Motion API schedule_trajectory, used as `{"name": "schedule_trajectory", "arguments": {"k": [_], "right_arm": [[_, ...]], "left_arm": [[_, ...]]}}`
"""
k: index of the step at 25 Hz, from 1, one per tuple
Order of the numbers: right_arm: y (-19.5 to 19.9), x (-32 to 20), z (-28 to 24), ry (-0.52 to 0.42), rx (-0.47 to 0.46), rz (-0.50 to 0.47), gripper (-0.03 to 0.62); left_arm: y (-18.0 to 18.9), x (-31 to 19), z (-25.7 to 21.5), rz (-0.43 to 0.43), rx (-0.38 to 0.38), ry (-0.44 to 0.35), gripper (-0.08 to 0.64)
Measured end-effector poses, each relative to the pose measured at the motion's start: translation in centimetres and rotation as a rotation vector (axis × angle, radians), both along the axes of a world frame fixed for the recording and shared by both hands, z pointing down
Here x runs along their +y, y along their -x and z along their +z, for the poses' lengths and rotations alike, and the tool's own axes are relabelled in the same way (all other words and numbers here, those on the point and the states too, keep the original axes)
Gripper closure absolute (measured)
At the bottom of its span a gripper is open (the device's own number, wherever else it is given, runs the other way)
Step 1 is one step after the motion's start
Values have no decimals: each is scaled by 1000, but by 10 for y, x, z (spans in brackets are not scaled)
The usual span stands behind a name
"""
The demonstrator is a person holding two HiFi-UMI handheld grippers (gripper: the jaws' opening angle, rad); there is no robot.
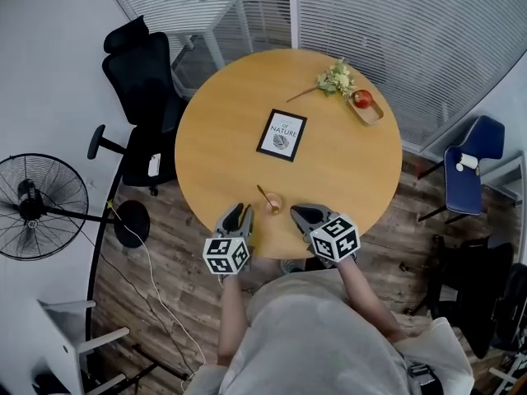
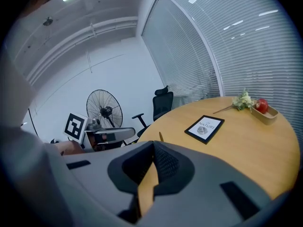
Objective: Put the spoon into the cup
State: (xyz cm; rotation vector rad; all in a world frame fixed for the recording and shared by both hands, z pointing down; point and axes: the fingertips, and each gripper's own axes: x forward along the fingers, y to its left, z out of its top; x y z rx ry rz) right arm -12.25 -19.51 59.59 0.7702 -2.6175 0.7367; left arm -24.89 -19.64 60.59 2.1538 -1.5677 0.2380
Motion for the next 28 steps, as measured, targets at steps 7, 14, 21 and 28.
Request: {"name": "schedule_trajectory", "arguments": {"k": [7,14,21,28], "right_arm": [[6,1,15,19,8,2,595],[15,6,24,42,24,-36,595],[21,9,27,50,34,-64,595],[18,10,29,59,28,-58,595]], "left_arm": [[10,24,9,-32,-21,32,477],[13,27,8,-47,-6,31,479],[19,26,7,-56,2,23,506],[15,29,8,-50,-2,17,544]]}}
